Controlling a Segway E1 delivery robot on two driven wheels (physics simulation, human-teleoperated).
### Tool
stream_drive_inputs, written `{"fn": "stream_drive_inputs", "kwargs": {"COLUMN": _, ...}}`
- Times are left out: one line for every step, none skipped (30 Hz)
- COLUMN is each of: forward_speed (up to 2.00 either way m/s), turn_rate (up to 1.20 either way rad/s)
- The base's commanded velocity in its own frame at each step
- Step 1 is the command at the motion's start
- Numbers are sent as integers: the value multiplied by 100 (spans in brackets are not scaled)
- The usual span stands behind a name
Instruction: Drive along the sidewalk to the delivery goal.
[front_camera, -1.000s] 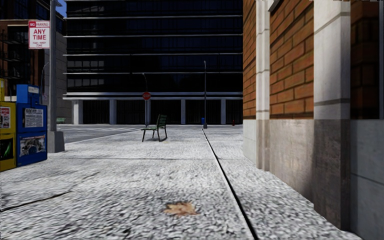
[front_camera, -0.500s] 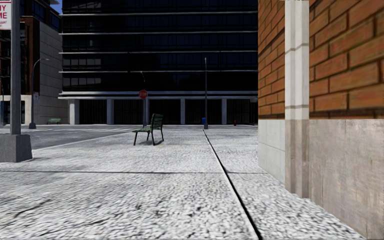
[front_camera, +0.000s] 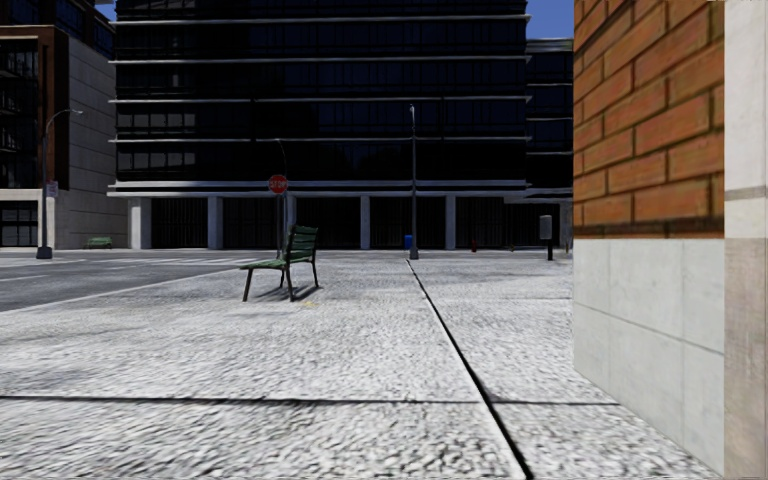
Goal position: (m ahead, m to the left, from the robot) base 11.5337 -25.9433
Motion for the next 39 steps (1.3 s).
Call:
{"fn": "stream_drive_inputs", "kwargs": {"forward_speed": 200, "turn_rate": 0}}
{"fn": "stream_drive_inputs", "kwargs": {"forward_speed": 200, "turn_rate": 0}}
{"fn": "stream_drive_inputs", "kwargs": {"forward_speed": 200, "turn_rate": 0}}
{"fn": "stream_drive_inputs", "kwargs": {"forward_speed": 200, "turn_rate": 0}}
{"fn": "stream_drive_inputs", "kwargs": {"forward_speed": 200, "turn_rate": 0}}
{"fn": "stream_drive_inputs", "kwargs": {"forward_speed": 200, "turn_rate": 0}}
{"fn": "stream_drive_inputs", "kwargs": {"forward_speed": 200, "turn_rate": 0}}
{"fn": "stream_drive_inputs", "kwargs": {"forward_speed": 200, "turn_rate": 0}}
{"fn": "stream_drive_inputs", "kwargs": {"forward_speed": 200, "turn_rate": 0}}
{"fn": "stream_drive_inputs", "kwargs": {"forward_speed": 200, "turn_rate": 0}}
{"fn": "stream_drive_inputs", "kwargs": {"forward_speed": 200, "turn_rate": 0}}
{"fn": "stream_drive_inputs", "kwargs": {"forward_speed": 200, "turn_rate": 0}}
{"fn": "stream_drive_inputs", "kwargs": {"forward_speed": 200, "turn_rate": 0}}
{"fn": "stream_drive_inputs", "kwargs": {"forward_speed": 200, "turn_rate": 0}}
{"fn": "stream_drive_inputs", "kwargs": {"forward_speed": 200, "turn_rate": 0}}
{"fn": "stream_drive_inputs", "kwargs": {"forward_speed": 200, "turn_rate": 0}}
{"fn": "stream_drive_inputs", "kwargs": {"forward_speed": 200, "turn_rate": 0}}
{"fn": "stream_drive_inputs", "kwargs": {"forward_speed": 200, "turn_rate": 0}}
{"fn": "stream_drive_inputs", "kwargs": {"forward_speed": 200, "turn_rate": 0}}
{"fn": "stream_drive_inputs", "kwargs": {"forward_speed": 200, "turn_rate": 0}}
{"fn": "stream_drive_inputs", "kwargs": {"forward_speed": 200, "turn_rate": 0}}
{"fn": "stream_drive_inputs", "kwargs": {"forward_speed": 200, "turn_rate": 0}}
{"fn": "stream_drive_inputs", "kwargs": {"forward_speed": 200, "turn_rate": 0}}
{"fn": "stream_drive_inputs", "kwargs": {"forward_speed": 200, "turn_rate": 0}}
{"fn": "stream_drive_inputs", "kwargs": {"forward_speed": 200, "turn_rate": 0}}
{"fn": "stream_drive_inputs", "kwargs": {"forward_speed": 200, "turn_rate": 0}}
{"fn": "stream_drive_inputs", "kwargs": {"forward_speed": 200, "turn_rate": 0}}
{"fn": "stream_drive_inputs", "kwargs": {"forward_speed": 200, "turn_rate": 0}}
{"fn": "stream_drive_inputs", "kwargs": {"forward_speed": 200, "turn_rate": 0}}
{"fn": "stream_drive_inputs", "kwargs": {"forward_speed": 200, "turn_rate": -4}}
{"fn": "stream_drive_inputs", "kwargs": {"forward_speed": 200, "turn_rate": -4}}
{"fn": "stream_drive_inputs", "kwargs": {"forward_speed": 200, "turn_rate": -13}}
{"fn": "stream_drive_inputs", "kwargs": {"forward_speed": 200, "turn_rate": -24}}
{"fn": "stream_drive_inputs", "kwargs": {"forward_speed": 200, "turn_rate": -36}}
{"fn": "stream_drive_inputs", "kwargs": {"forward_speed": 200, "turn_rate": -56}}
{"fn": "stream_drive_inputs", "kwargs": {"forward_speed": 200, "turn_rate": -82}}
{"fn": "stream_drive_inputs", "kwargs": {"forward_speed": 200, "turn_rate": -97}}
{"fn": "stream_drive_inputs", "kwargs": {"forward_speed": 200, "turn_rate": -97}}
{"fn": "stream_drive_inputs", "kwargs": {"forward_speed": 200, "turn_rate": -102}}
